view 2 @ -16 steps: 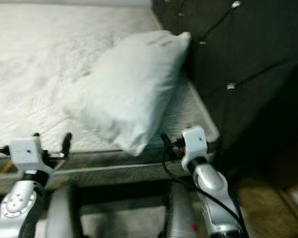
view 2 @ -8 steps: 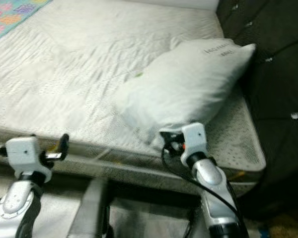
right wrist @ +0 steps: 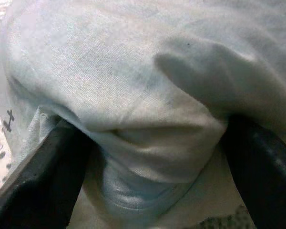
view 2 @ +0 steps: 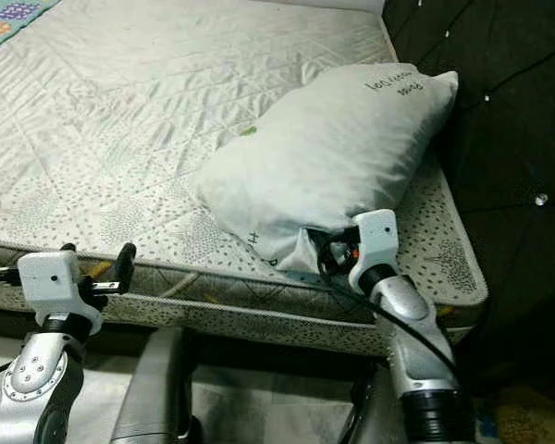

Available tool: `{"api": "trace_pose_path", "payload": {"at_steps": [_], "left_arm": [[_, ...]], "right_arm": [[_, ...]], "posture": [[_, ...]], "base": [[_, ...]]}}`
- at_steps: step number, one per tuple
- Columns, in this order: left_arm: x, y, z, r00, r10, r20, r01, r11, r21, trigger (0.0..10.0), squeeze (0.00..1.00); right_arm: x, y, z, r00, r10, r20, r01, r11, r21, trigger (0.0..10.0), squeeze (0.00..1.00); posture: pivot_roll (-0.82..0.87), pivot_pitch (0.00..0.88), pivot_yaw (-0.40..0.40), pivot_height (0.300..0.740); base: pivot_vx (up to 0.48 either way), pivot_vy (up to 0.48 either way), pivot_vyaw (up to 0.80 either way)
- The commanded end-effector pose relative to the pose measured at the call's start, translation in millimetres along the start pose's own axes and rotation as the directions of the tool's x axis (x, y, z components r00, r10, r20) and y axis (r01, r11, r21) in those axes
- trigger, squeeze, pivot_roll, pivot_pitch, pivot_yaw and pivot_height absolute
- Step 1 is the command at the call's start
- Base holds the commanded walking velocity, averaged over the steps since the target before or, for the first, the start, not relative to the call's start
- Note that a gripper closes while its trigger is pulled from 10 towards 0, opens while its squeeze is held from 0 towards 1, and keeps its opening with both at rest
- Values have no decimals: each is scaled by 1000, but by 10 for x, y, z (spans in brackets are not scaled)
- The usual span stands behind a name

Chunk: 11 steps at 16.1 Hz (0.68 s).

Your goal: Clean up the room

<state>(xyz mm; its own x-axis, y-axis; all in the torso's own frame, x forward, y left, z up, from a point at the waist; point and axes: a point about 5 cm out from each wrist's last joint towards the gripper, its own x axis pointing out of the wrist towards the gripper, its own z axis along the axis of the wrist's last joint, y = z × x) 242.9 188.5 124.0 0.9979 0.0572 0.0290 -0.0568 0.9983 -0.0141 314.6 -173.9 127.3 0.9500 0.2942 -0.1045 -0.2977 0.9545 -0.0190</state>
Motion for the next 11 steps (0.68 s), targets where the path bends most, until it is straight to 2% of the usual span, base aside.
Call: {"api": "trace_pose_path", "payload": {"at_steps": [1,2,3,4,7,11], "left_arm": [[-3,-18,-21,1000,-15,-15,15,1000,-6,10000,0],[2,-28,-20,1000,-22,-16,22,1000,-9,10000,0],[7,-42,-14,999,-29,-14,28,1000,-13,10000,0],[11,-53,-6,999,-33,-12,33,999,-17,10000,0],[5,-52,-6,999,-36,-10,35,999,-21,10000,0],[5,-54,0,999,-35,-8,35,999,-24,10000,0]], "right_arm": [[-6,-66,34,1000,6,-15,-6,1000,22,10000,0],[-2,-71,-3,999,0,-40,2,998,59,10000,0],[8,-57,-20,999,-1,-52,6,996,94,9294,0],[35,8,-18,999,5,-44,0,993,114,0,0],[110,192,25,1000,0,-20,4,981,195,0,0],[150,331,38,1000,-1,-14,4,969,247,0,0]], "posture": [[23,87,-42,457],[23,87,-42,457],[23,87,-42,457],[23,87,-42,457],[36,79,-41,457],[38,76,-42,457]], "base": [[0,0,0],[0,0,0],[0,0,0],[0,0,0],[0,0,0],[0,0,0]]}}
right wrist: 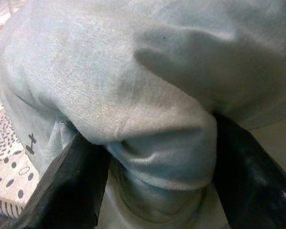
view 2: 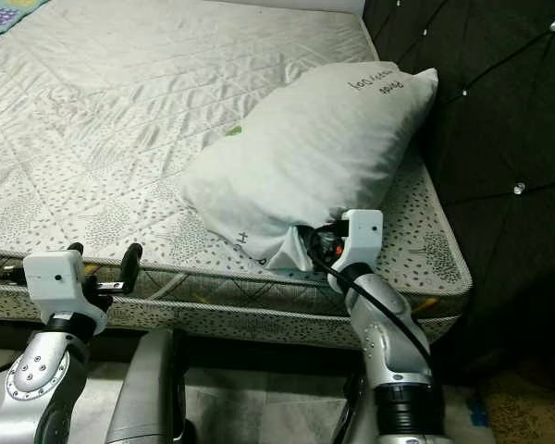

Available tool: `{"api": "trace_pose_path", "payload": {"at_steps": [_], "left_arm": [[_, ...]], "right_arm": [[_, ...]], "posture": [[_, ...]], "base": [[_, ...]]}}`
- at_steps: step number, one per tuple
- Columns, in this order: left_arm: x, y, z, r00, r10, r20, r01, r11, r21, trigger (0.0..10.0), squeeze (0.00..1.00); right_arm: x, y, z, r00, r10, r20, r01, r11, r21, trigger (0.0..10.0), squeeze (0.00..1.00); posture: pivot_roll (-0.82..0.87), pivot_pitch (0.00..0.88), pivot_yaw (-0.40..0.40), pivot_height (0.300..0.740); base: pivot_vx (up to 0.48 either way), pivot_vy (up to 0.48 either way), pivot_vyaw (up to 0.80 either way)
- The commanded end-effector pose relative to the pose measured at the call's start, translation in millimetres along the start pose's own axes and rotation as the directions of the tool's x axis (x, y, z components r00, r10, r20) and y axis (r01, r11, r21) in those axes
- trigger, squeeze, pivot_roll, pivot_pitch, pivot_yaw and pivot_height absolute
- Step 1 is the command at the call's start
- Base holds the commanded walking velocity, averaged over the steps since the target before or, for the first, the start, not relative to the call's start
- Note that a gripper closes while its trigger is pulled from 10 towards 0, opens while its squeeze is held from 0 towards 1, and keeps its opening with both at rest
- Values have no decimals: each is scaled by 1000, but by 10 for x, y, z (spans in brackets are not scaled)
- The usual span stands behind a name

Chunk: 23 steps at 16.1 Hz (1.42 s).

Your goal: Clean up the room

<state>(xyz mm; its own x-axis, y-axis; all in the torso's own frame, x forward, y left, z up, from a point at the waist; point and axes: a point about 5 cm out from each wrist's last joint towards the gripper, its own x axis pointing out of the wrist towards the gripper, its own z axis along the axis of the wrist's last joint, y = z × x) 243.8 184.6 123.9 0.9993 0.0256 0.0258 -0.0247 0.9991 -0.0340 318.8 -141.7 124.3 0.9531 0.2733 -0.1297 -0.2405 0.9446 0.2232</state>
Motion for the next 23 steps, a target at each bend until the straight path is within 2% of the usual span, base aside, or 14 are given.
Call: {"api": "trace_pose_path", "payload": {"at_steps": [1,4,8,11,16,19,23], "left_arm": [[2,-20,3,1000,-5,-4,5,1000,-4,10000,0],[7,-30,5,1000,-9,-5,9,1000,-7,10000,0],[11,-33,9,1000,-7,-3,7,1000,-8,10000,0],[13,-50,2,1000,-21,-4,21,1000,-15,10000,0],[101,-57,42,1000,-19,22,19,1000,-15,10000,0],[99,-38,38,1000,-15,25,16,1000,-15,10000,0],[124,-43,43,999,-8,31,8,1000,-16,10000,0]], "right_arm": [[11,59,39,1000,15,11,-15,1000,5,0,0],[33,83,56,998,-28,47,26,999,29,0,0],[57,148,72,998,-24,62,22,999,41,0,0],[67,137,72,997,-29,68,26,999,38,0,0],[167,97,124,994,-46,95,45,999,6,0,0],[253,-8,63,997,-71,17,72,997,-42,0,0],[360,-340,391,980,-177,89,182,981,-61,0,0]], "posture": [[38,76,-42,457],[38,77,-38,457],[43,77,-37,457],[45,62,-35,457],[49,16,-23,457],[56,2,-25,457],[56,0,-23,457]], "base": [[0,0,0],[0,0,0],[0,0,0],[0,0,0],[0,0,0],[0,0,0],[0,0,0]]}}
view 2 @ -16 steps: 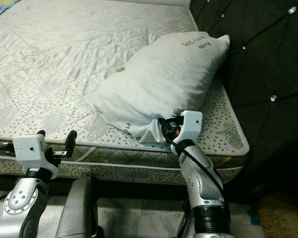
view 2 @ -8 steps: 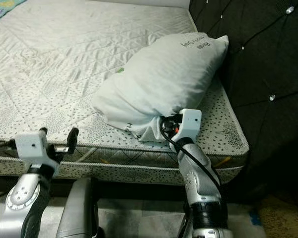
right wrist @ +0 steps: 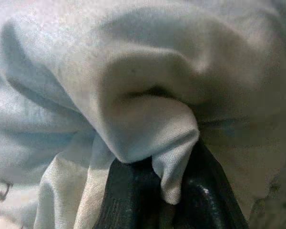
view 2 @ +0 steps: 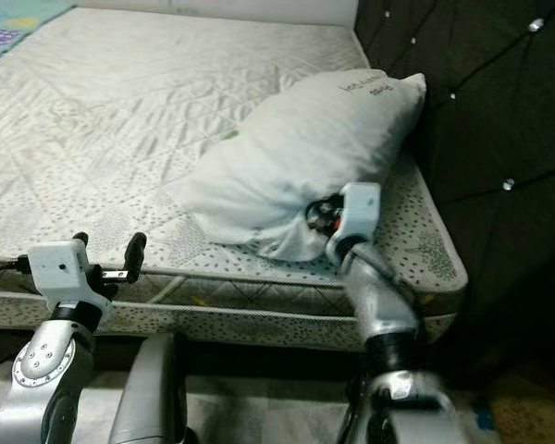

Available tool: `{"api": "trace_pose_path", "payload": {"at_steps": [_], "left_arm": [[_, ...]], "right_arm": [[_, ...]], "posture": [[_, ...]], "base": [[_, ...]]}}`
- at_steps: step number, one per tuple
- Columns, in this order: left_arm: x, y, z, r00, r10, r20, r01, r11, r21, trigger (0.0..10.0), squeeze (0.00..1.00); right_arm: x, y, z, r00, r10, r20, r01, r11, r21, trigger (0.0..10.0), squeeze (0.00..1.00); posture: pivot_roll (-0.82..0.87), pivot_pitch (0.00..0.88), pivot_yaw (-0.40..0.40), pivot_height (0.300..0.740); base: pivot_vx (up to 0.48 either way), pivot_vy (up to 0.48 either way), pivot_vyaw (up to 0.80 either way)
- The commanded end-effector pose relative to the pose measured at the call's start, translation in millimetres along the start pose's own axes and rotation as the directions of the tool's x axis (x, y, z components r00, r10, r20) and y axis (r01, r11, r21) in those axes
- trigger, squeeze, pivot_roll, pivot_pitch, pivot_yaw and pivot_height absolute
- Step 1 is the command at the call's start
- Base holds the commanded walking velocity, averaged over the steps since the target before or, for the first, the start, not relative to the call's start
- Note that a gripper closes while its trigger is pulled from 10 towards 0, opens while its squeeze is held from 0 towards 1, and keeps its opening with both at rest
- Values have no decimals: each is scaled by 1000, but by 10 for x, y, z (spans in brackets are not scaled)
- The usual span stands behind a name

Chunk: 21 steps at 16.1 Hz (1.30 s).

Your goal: Clean up the room

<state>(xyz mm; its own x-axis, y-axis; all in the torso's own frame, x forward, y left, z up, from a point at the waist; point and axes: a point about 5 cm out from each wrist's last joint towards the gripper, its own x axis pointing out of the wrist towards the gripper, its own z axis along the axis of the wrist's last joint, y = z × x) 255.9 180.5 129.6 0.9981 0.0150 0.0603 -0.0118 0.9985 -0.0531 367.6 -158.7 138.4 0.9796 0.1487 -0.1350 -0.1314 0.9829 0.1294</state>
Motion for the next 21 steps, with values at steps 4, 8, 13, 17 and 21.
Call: {"api": "trace_pose_path", "payload": {"at_steps": [4,8,13,17,21], "left_arm": [[36,-3,5,1000,11,8,-11,1000,6,10000,0],[29,-3,-6,1000,25,10,-25,1000,6,10000,0],[28,17,-8,1000,25,7,-25,1000,15,10000,0],[23,41,-3,1000,20,7,-20,1000,21,10000,0],[13,68,-8,1000,16,0,-16,1000,26,10000,0]], "right_arm": [[41,-732,766,945,-276,177,288,957,-47,0,0],[-100,-1160,1225,846,-442,299,479,876,-60,0,0],[-508,-1743,1352,723,-590,358,656,750,-88,0,0],[-791,-2026,1220,664,-641,385,726,675,-128,0,0],[-1009,-2110,901,664,-623,414,734,648,-202,0,0]], "posture": [[55,0,-21,457],[59,0,-26,457],[54,0,-18,457],[45,0,-9,457],[26,2,4,457]], "base": [[0,0,0],[0,0,0],[0,0,0],[0,0,0],[0,0,0]]}}
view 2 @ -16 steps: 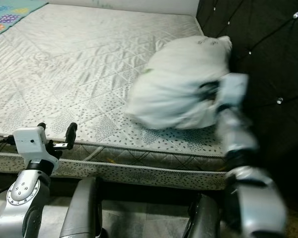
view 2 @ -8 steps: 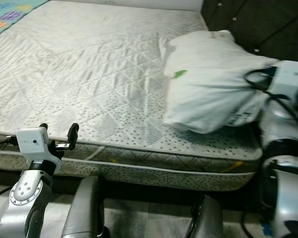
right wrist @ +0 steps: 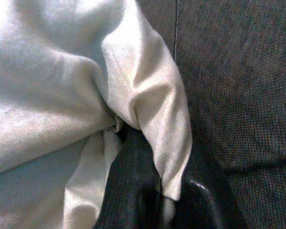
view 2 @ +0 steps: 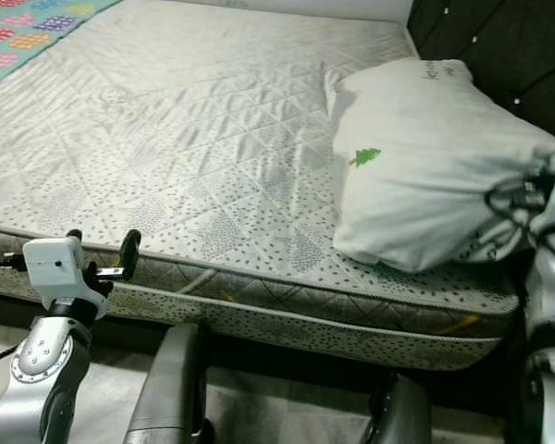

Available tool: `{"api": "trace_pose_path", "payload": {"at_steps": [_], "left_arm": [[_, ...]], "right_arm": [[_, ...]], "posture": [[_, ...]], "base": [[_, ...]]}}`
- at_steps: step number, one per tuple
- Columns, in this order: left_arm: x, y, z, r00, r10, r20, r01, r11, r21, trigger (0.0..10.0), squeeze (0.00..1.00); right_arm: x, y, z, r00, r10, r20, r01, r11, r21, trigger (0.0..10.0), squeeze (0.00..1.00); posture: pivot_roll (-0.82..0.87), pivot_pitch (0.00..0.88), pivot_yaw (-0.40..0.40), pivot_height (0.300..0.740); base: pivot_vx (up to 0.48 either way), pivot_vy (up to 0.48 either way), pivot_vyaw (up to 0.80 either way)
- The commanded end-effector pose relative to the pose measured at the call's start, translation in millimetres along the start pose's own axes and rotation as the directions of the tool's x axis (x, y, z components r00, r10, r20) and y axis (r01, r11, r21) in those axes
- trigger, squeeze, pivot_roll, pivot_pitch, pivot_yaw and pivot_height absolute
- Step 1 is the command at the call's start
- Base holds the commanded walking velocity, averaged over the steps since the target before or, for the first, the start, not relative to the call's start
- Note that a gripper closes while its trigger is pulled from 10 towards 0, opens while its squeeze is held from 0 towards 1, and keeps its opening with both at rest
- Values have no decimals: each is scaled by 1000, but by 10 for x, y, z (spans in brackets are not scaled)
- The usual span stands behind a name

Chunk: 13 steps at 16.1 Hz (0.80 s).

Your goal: Clean up the room

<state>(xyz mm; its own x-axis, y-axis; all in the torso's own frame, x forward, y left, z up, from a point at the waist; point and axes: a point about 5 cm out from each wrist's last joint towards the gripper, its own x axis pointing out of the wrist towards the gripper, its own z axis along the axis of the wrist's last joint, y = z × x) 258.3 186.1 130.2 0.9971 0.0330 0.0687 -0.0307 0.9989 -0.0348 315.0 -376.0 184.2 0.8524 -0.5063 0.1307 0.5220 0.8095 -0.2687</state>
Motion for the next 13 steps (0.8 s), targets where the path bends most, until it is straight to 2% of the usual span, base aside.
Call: {"api": "trace_pose_path", "payload": {"at_steps": [1,2,3,5,7,9,11,13], "left_arm": [[-7,7,-17,1000,-5,-12,5,1000,7,10000,0],[-2,-2,-18,1000,-10,-13,10,1000,5,10000,0],[12,-18,-17,1000,-18,-14,18,1000,2,10000,0],[27,-29,-12,1000,-23,-13,23,1000,0,10000,0],[28,-35,-21,999,-29,-15,29,1000,-3,10000,0],[28,-50,-26,999,-32,-16,32,999,-6,10000,0],[29,-52,-24,999,-35,-16,35,999,-7,10000,0],[32,-50,-25,999,-37,-18,37,999,-5,10000,0]], "right_arm": [[-20,-198,129,994,-77,81,74,997,37,0,0],[-96,-148,57,996,-54,77,51,998,38,0,0],[-233,-21,-17,997,-11,80,8,999,40,0,0],[-402,117,-70,996,28,83,-32,998,47,0,0],[-694,360,-102,992,102,74,-108,992,73,0,0],[-947,537,-140,982,180,54,-184,979,87,0,0],[-1237,646,-210,970,242,12,-242,965,102,0,0],[-1325,696,-249,967,256,-14,-252,960,121,0,0]], "posture": [[16,4,11,457],[15,5,12,457],[9,7,16,457],[3,7,18,457],[-6,9,20,457],[-4,11,19,457],[-7,12,21,457],[-6,13,25,457]], "base": [[0,0,0],[0,0,0],[0,0,0],[0,0,0],[0,0,0],[0,0,0],[0,0,0],[0,0,0]]}}
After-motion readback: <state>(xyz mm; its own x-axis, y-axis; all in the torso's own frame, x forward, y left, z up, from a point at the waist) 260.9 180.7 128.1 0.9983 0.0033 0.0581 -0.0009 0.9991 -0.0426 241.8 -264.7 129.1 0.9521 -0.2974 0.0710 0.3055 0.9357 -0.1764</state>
